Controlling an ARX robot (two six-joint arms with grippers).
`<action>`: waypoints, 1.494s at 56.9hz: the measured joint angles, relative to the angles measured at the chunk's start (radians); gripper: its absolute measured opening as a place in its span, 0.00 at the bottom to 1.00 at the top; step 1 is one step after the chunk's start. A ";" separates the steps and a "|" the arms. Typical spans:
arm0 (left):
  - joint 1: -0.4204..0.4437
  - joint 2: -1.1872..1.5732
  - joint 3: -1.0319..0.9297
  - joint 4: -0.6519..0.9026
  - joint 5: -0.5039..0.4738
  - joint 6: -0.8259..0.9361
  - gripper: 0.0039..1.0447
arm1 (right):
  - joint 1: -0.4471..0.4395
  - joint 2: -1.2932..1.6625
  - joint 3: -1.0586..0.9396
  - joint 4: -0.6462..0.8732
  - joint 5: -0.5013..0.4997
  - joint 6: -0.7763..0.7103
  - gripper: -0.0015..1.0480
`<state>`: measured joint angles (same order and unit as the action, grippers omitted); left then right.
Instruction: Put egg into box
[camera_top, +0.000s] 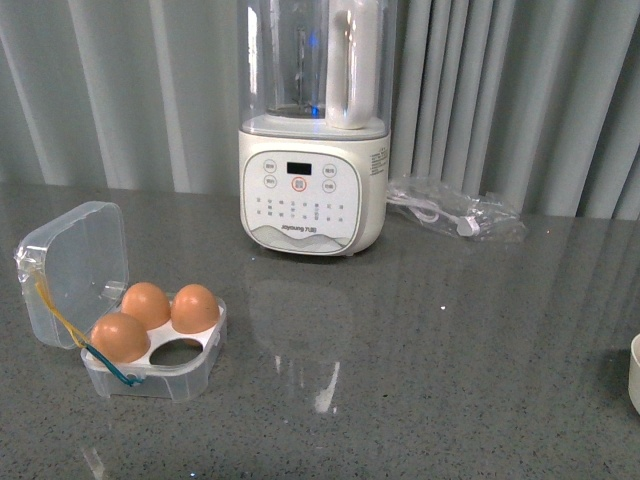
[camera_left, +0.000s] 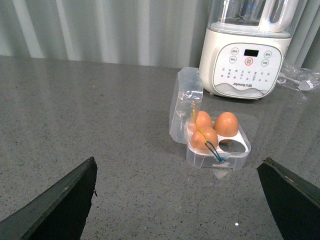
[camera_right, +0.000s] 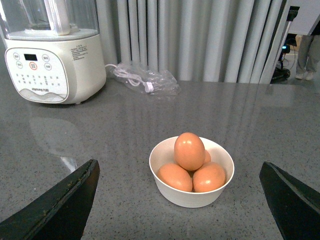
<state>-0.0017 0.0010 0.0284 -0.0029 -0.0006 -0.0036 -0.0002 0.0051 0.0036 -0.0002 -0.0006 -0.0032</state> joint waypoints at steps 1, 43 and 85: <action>0.000 0.000 0.000 0.000 0.000 0.000 0.94 | 0.000 0.000 0.000 0.000 0.000 0.000 0.93; 0.000 0.000 0.000 0.000 0.000 0.000 0.94 | 0.000 0.000 0.000 0.000 0.000 0.000 0.93; 0.000 0.000 0.000 0.000 0.000 0.000 0.94 | -0.016 0.117 0.084 -0.140 -0.163 0.076 0.93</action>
<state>-0.0017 0.0010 0.0284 -0.0029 -0.0002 -0.0036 -0.0158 0.1223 0.0875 -0.1406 -0.1631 0.0723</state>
